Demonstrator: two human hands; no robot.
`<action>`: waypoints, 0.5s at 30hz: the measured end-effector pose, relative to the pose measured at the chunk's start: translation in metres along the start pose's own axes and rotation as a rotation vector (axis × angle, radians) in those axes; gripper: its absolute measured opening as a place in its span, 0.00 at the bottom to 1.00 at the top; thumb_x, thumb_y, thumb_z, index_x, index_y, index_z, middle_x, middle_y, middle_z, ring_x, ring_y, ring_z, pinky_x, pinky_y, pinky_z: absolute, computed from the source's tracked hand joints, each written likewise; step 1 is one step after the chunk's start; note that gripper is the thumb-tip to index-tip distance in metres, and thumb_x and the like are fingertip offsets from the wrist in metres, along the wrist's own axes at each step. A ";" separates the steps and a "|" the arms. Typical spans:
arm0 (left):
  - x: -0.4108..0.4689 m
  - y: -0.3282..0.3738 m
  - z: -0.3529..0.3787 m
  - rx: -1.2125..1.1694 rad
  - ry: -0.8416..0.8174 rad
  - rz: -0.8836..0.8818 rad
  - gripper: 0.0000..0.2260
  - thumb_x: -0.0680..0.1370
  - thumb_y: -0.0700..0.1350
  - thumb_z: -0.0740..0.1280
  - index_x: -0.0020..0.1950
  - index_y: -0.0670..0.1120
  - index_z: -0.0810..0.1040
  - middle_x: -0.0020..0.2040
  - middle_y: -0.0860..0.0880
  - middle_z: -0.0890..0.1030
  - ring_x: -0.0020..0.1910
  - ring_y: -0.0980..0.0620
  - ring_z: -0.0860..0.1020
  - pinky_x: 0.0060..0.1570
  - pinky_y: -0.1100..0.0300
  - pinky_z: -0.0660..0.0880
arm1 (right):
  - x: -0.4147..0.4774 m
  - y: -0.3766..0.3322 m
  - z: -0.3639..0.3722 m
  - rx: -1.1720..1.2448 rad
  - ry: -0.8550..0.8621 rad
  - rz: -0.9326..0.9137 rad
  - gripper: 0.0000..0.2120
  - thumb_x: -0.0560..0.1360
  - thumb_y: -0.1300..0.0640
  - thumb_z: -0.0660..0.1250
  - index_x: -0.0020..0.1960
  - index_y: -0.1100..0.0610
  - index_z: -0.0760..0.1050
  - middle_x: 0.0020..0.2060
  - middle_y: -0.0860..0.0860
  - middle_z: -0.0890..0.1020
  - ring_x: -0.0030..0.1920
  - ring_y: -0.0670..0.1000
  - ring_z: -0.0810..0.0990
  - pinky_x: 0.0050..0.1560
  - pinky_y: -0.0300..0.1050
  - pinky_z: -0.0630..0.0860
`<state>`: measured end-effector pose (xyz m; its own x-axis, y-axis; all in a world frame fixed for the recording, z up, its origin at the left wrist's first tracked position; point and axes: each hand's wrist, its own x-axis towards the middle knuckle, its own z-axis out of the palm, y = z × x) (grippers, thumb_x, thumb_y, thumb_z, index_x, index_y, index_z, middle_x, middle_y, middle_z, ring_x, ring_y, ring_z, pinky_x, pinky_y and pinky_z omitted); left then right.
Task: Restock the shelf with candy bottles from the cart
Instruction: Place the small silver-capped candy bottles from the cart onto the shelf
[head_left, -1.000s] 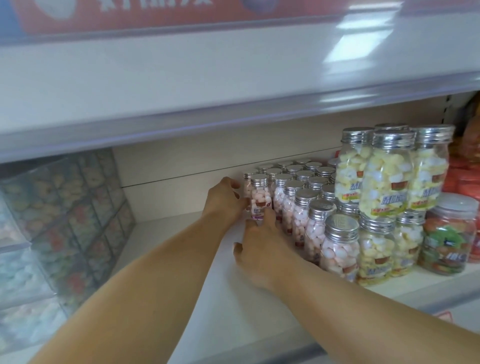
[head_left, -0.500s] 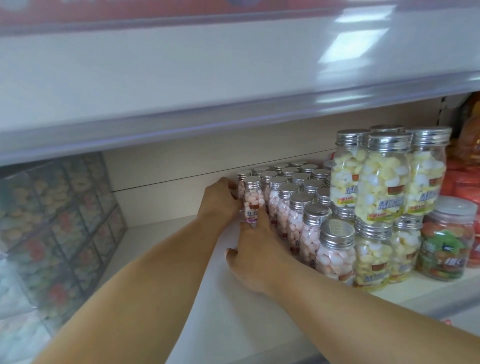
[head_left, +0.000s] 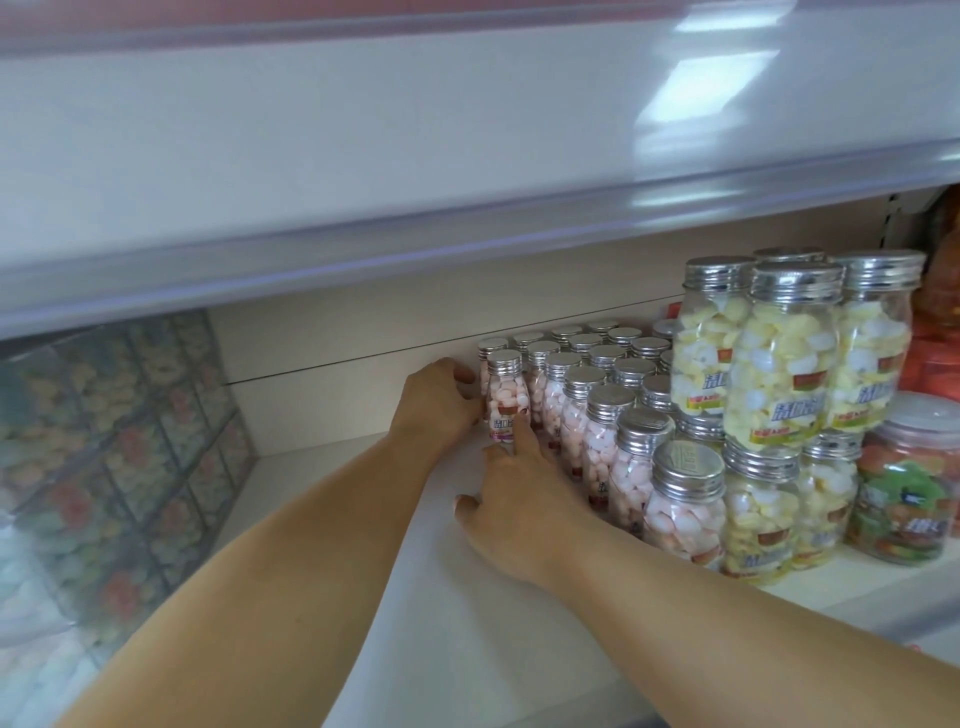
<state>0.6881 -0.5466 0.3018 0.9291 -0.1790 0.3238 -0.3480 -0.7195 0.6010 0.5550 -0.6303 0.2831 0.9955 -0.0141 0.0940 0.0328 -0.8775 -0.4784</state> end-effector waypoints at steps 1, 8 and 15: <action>0.000 -0.001 0.000 0.000 -0.005 0.004 0.18 0.74 0.40 0.71 0.64 0.43 0.76 0.48 0.49 0.81 0.44 0.55 0.77 0.35 0.74 0.68 | 0.000 0.000 0.000 0.000 -0.005 0.002 0.26 0.82 0.47 0.57 0.73 0.61 0.62 0.79 0.58 0.40 0.78 0.59 0.52 0.74 0.48 0.57; 0.004 -0.002 0.005 0.011 -0.079 0.100 0.17 0.76 0.44 0.69 0.66 0.46 0.76 0.55 0.48 0.83 0.55 0.50 0.80 0.48 0.64 0.70 | 0.001 0.000 -0.001 0.014 0.003 0.020 0.26 0.81 0.48 0.58 0.74 0.60 0.61 0.79 0.57 0.39 0.79 0.59 0.48 0.75 0.49 0.55; 0.005 -0.008 0.005 -0.106 -0.174 0.119 0.14 0.76 0.40 0.68 0.62 0.46 0.74 0.40 0.53 0.81 0.38 0.52 0.80 0.49 0.51 0.80 | 0.004 0.001 0.001 0.028 0.009 0.029 0.30 0.80 0.47 0.60 0.76 0.61 0.60 0.79 0.57 0.42 0.79 0.59 0.48 0.77 0.50 0.54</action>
<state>0.6965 -0.5450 0.2950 0.8852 -0.3777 0.2716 -0.4589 -0.6133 0.6428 0.5594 -0.6308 0.2824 0.9952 -0.0438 0.0880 0.0067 -0.8632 -0.5049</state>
